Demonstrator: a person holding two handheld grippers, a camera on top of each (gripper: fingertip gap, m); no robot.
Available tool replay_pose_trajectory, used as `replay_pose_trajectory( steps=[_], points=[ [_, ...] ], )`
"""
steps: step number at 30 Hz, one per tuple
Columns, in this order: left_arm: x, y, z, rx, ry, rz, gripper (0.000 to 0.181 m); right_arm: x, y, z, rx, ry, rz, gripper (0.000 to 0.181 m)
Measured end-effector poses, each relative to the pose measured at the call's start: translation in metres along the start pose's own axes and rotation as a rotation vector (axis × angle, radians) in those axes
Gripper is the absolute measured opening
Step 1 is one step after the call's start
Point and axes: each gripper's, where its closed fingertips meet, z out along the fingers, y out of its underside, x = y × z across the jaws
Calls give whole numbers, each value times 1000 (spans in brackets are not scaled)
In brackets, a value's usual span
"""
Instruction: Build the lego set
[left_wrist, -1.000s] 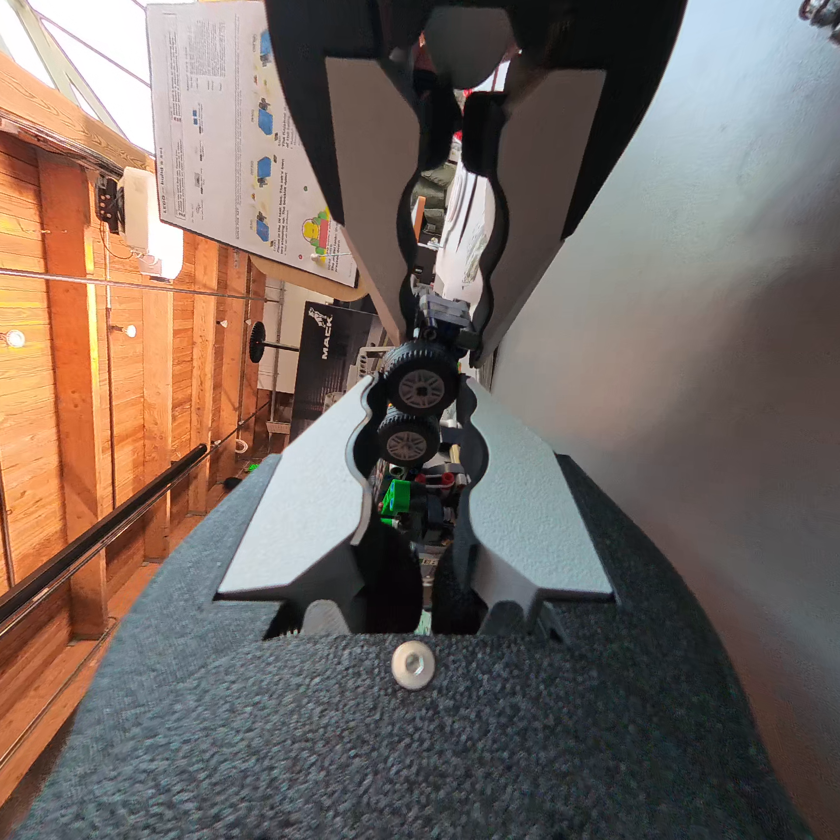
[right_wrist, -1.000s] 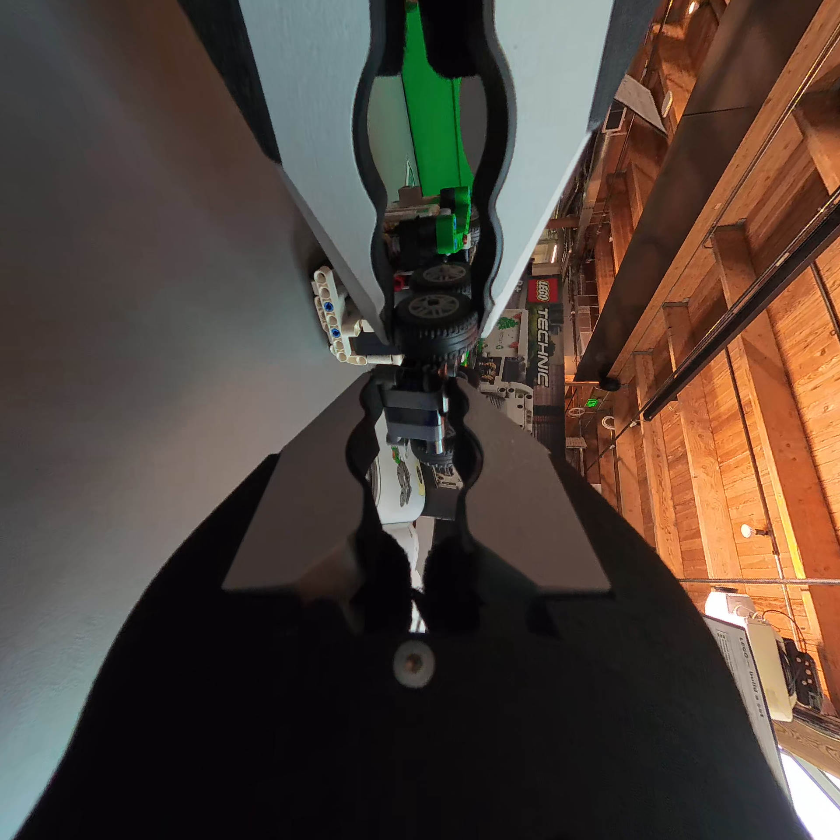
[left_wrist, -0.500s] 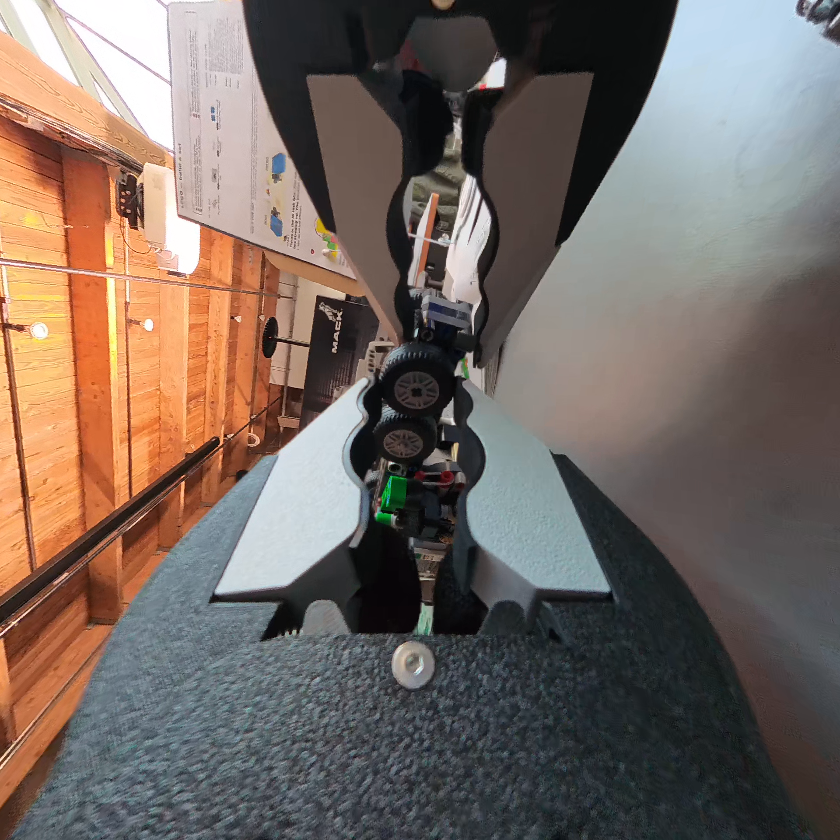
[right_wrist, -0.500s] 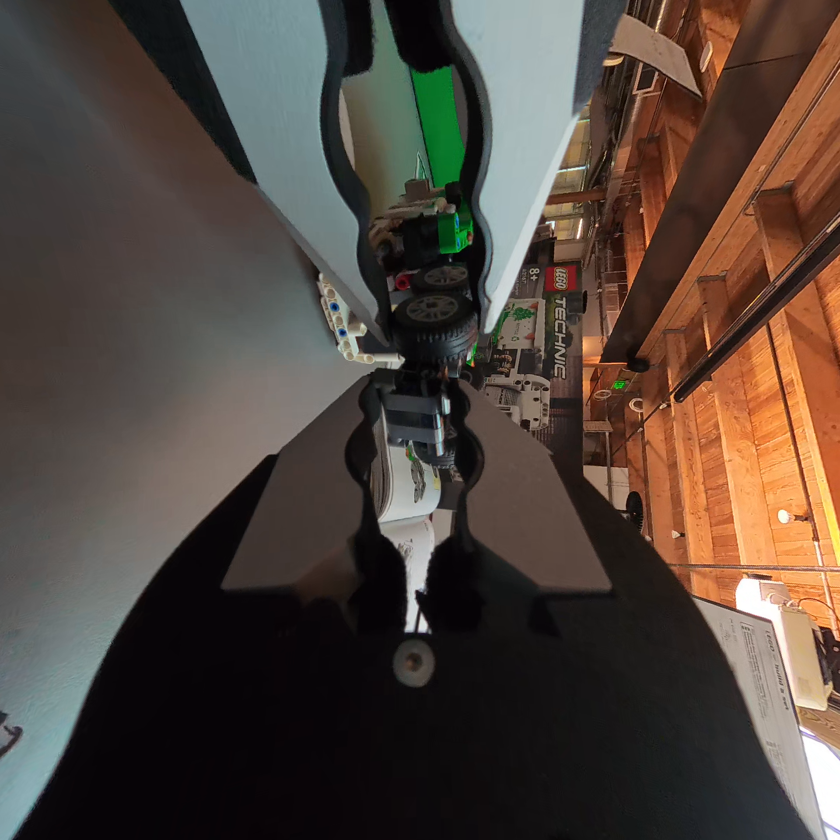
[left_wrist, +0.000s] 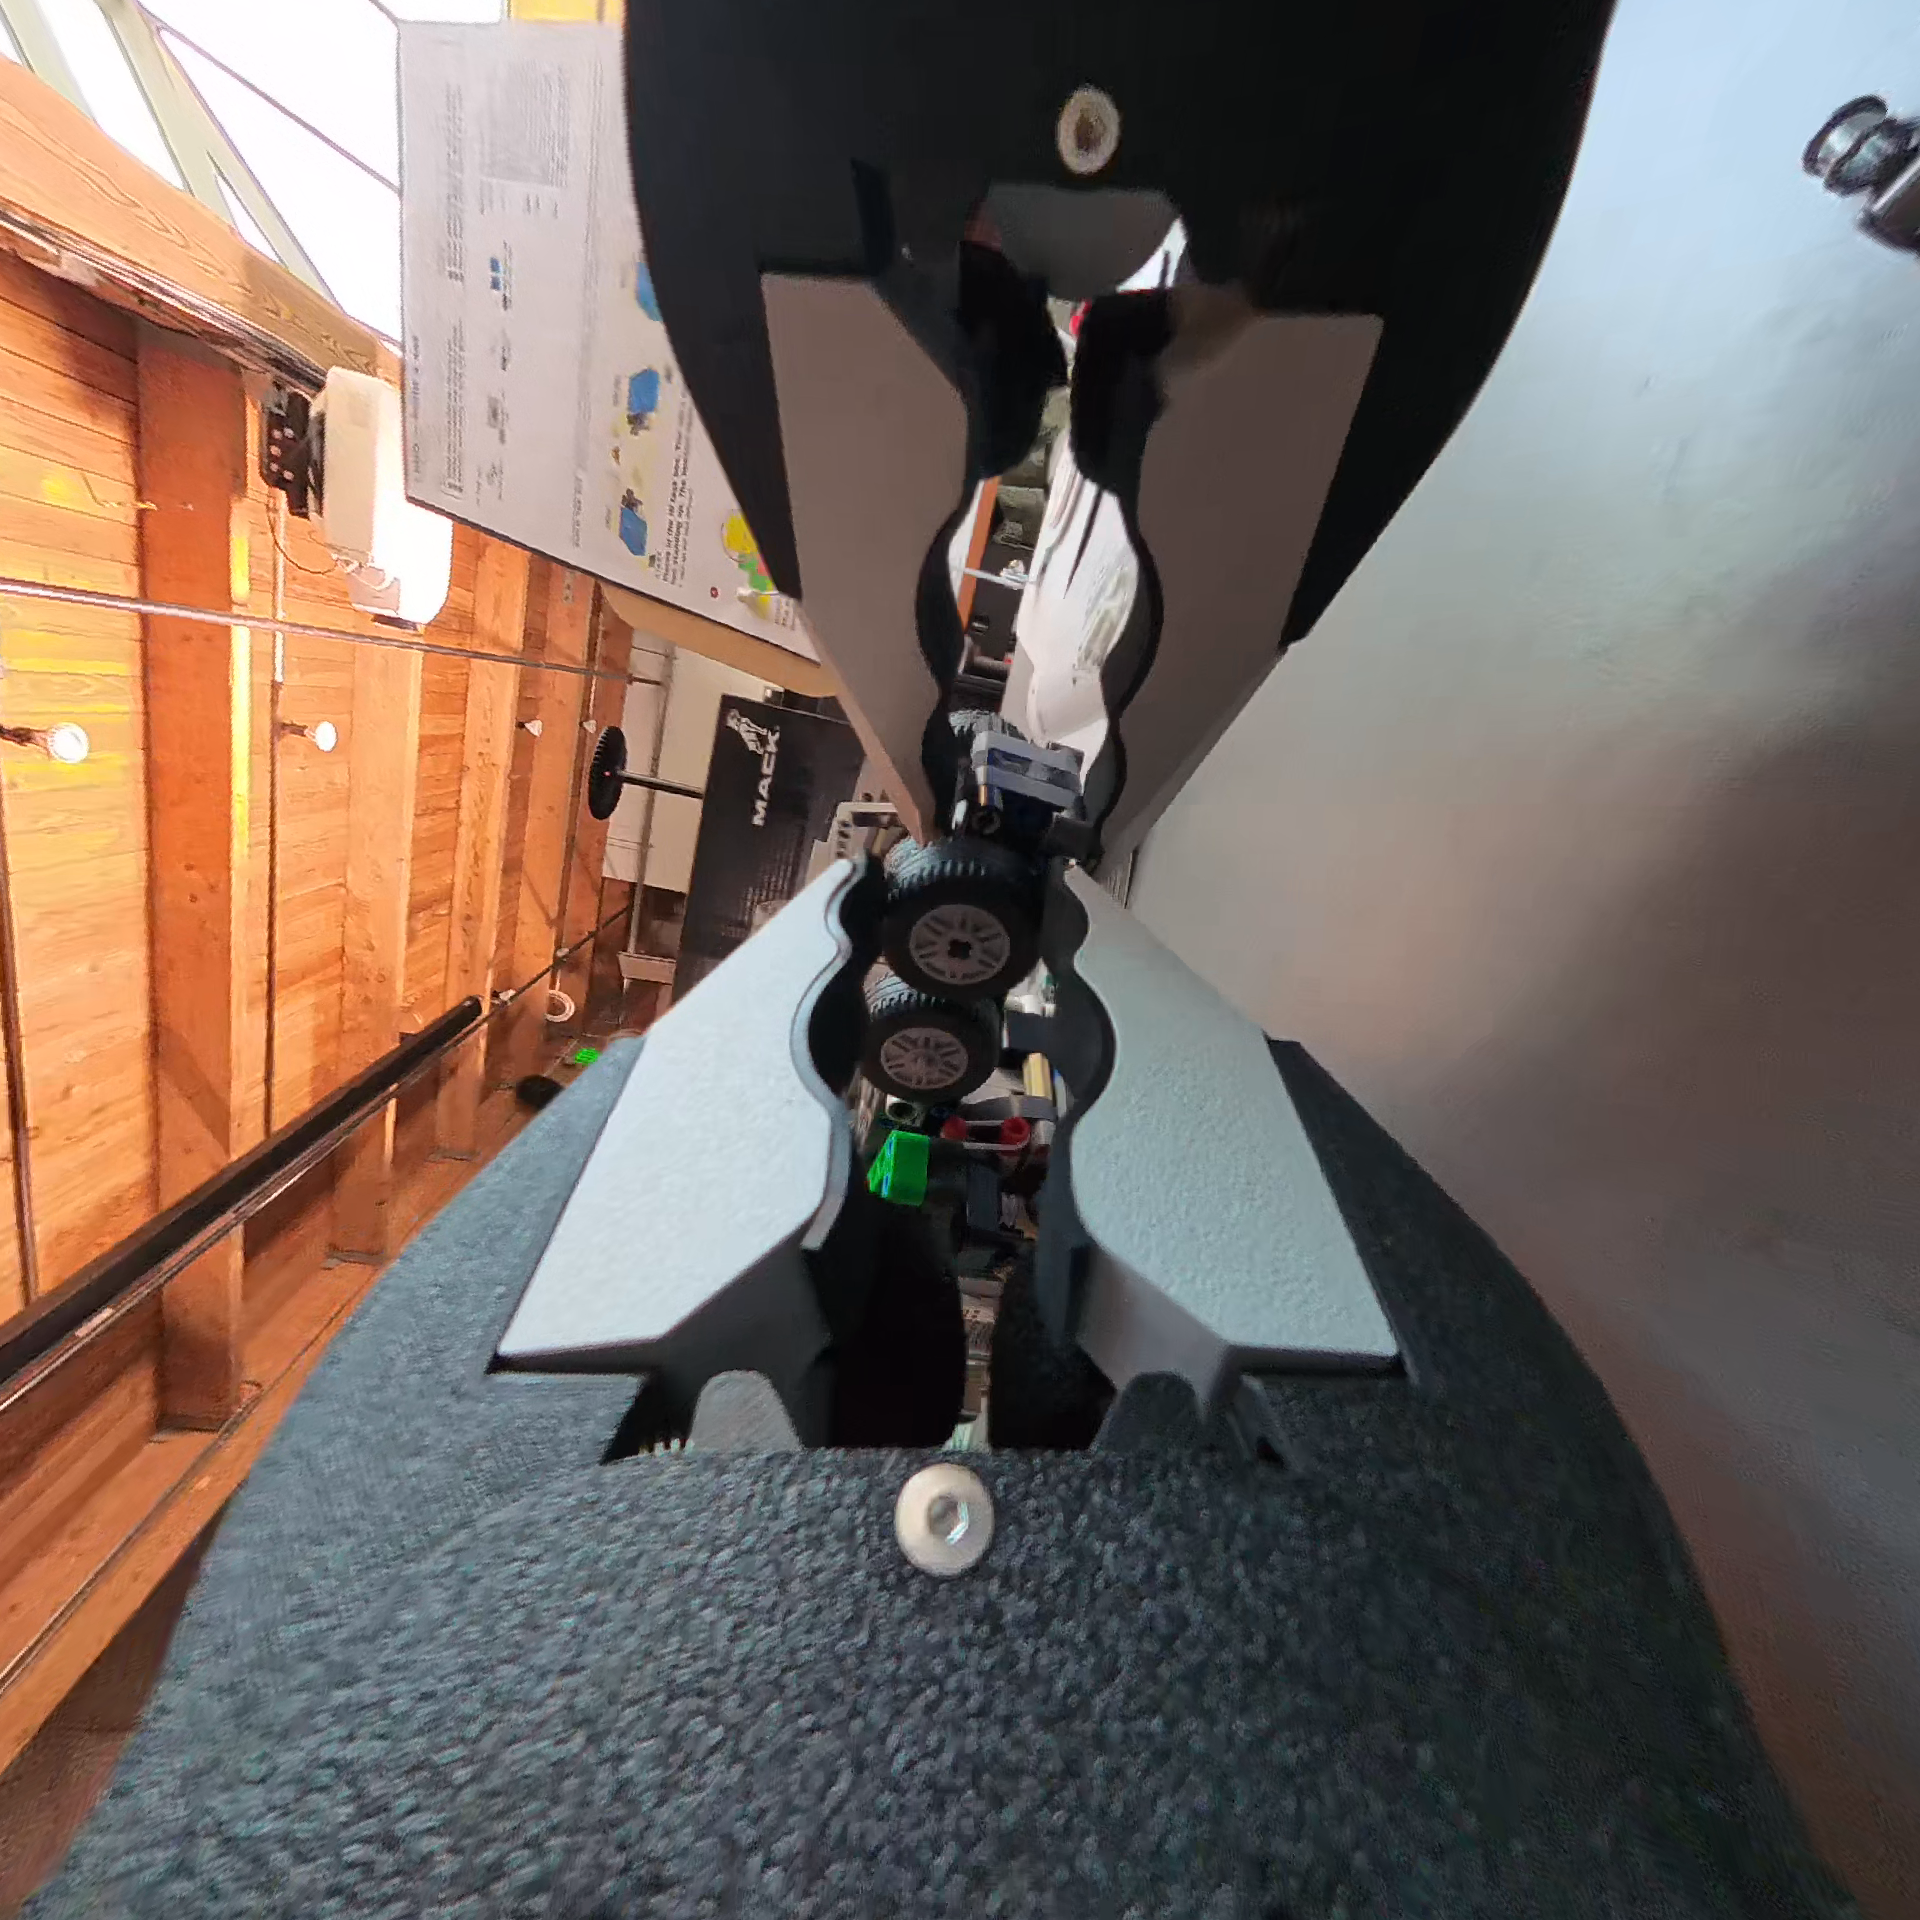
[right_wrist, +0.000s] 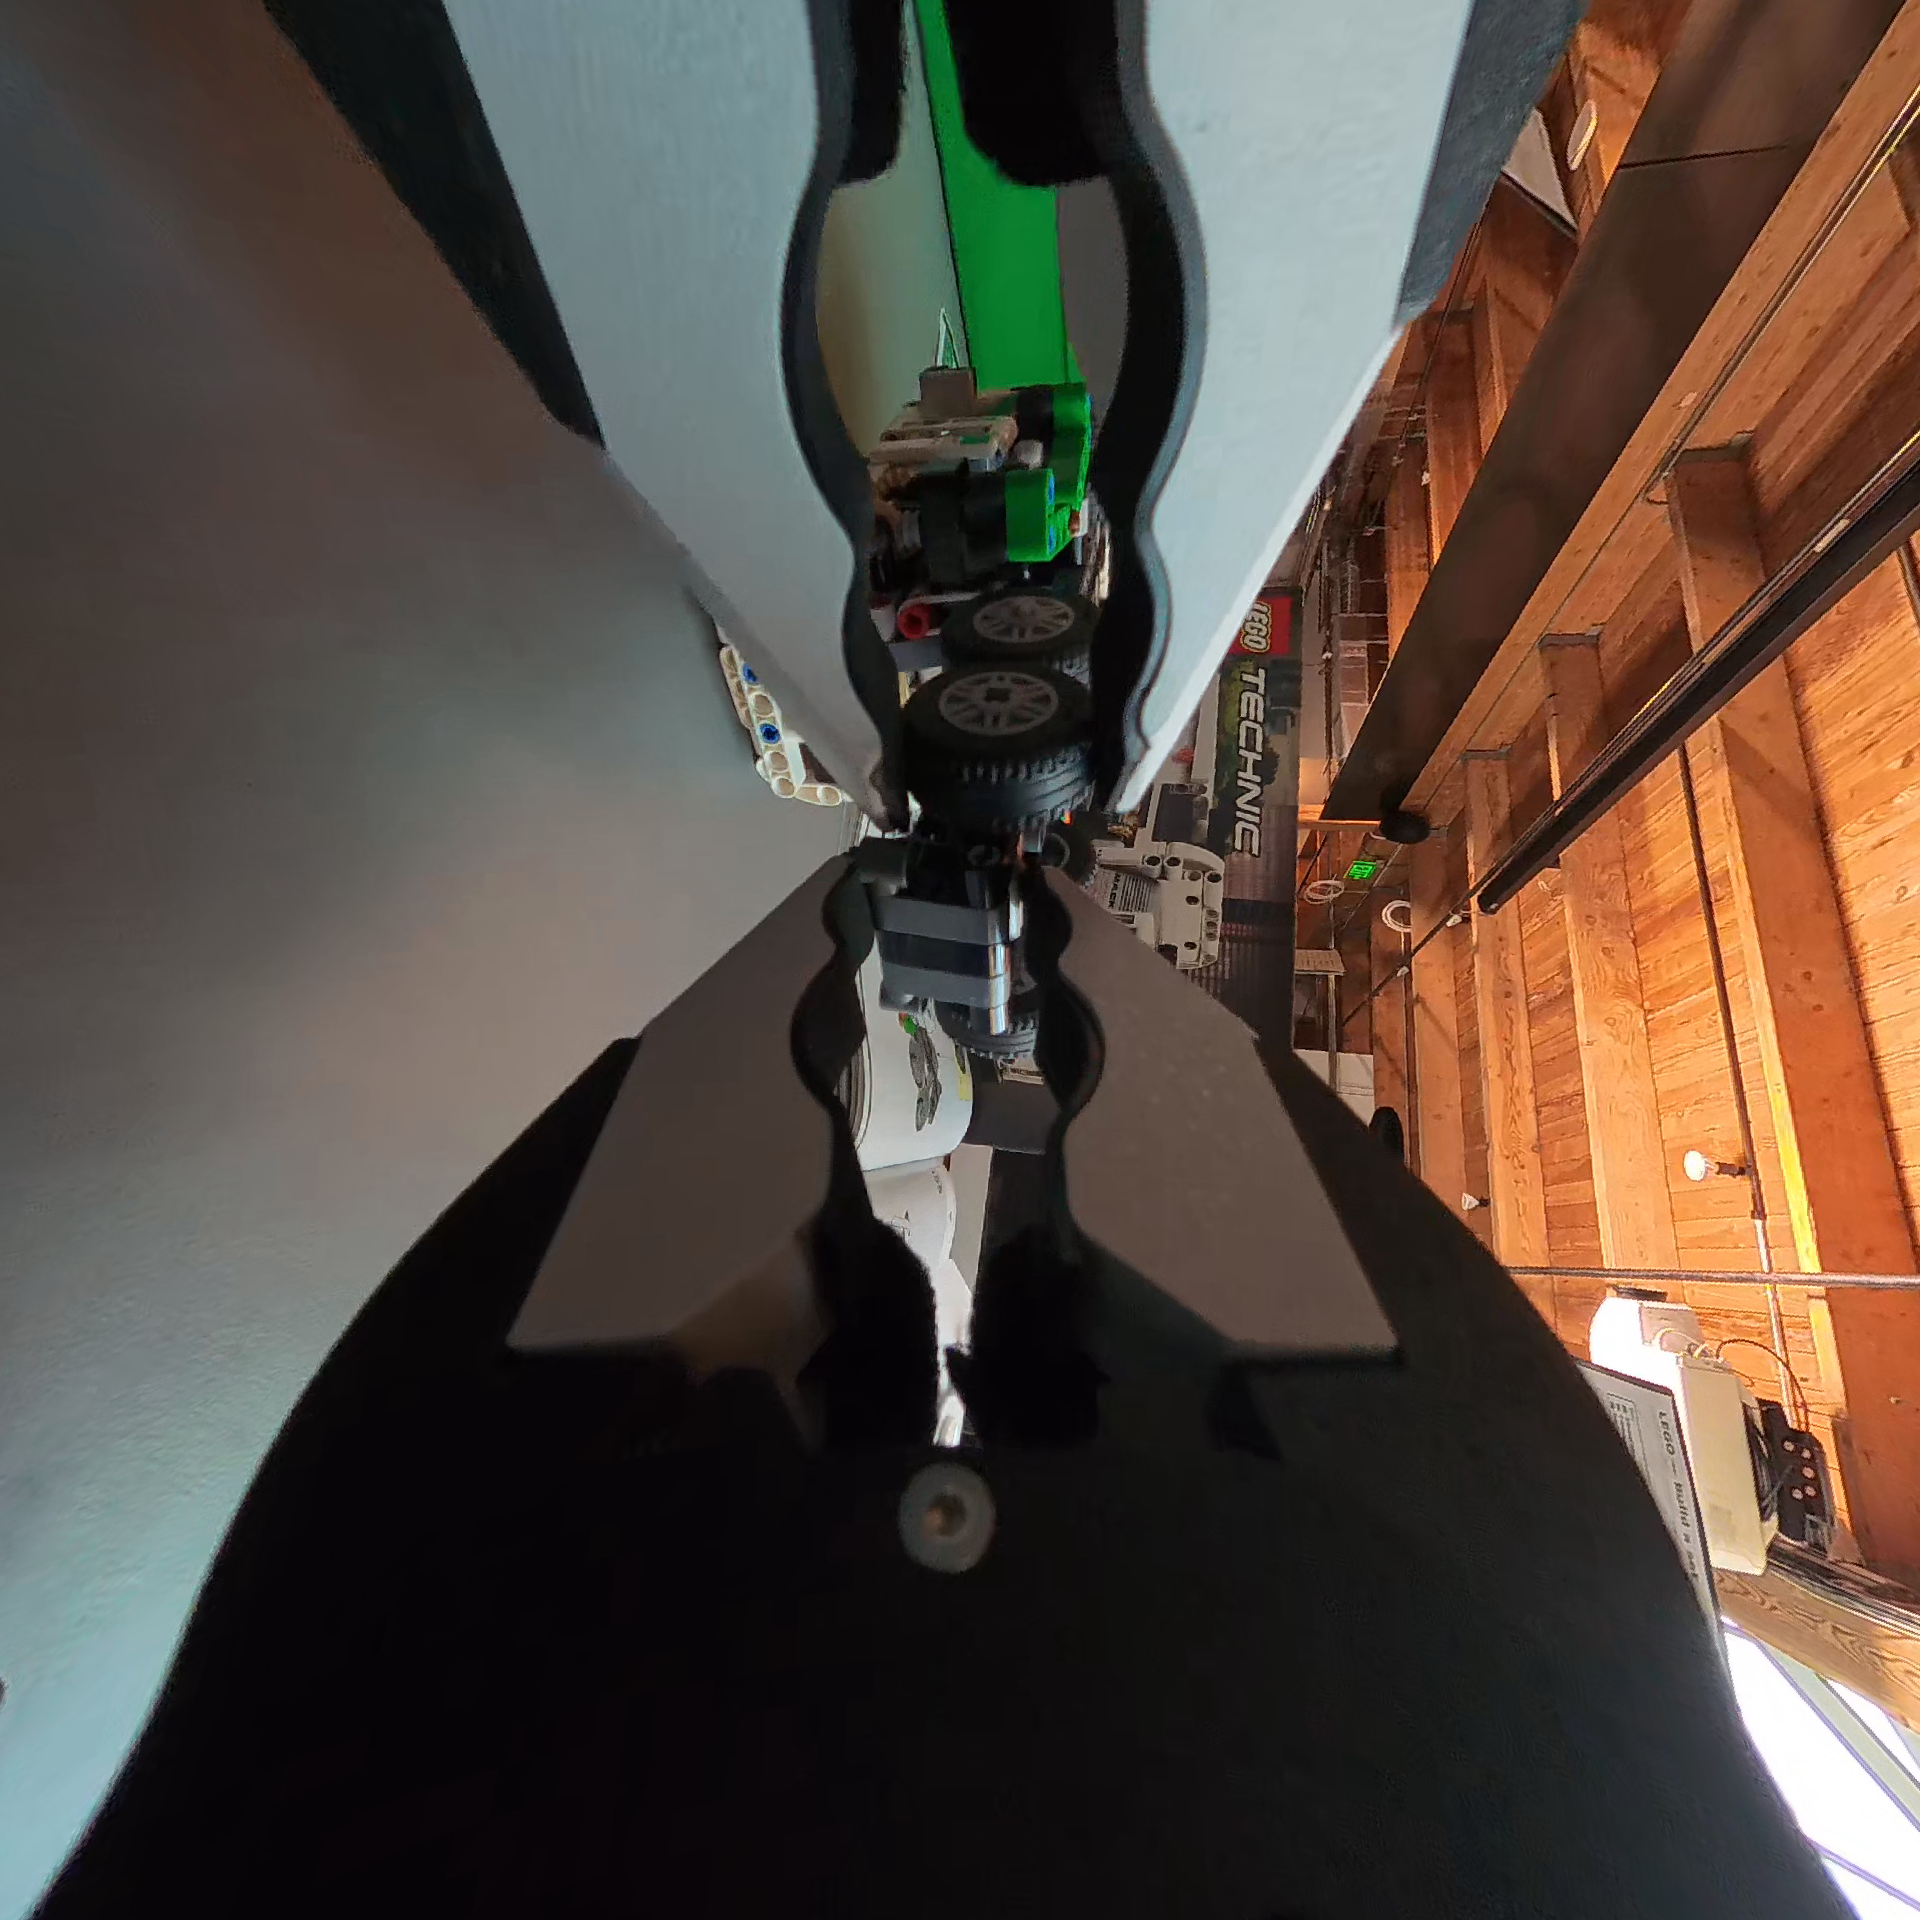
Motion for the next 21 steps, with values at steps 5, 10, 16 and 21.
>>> replay_pose_trajectory(
  steps=[5, 10, 16, 21],
  points=[
    [-1, 0, -7, -18, 11, -45, 28, 0, -5, -3, 43, -2, 14, 28],
    [-2, 0, -15, -26, -3, -30, 27, 1, -1, -2, 19, 7, 0, 27],
    [-5, 5, -29, -28, 21, -106, 28, 14, 24, -2, -43, -3, 50, 24],
    [-17, 4, -41, 68, 102, -516, 28, 10, 15, -4, -16, -18, 71, 27]
  ],
)
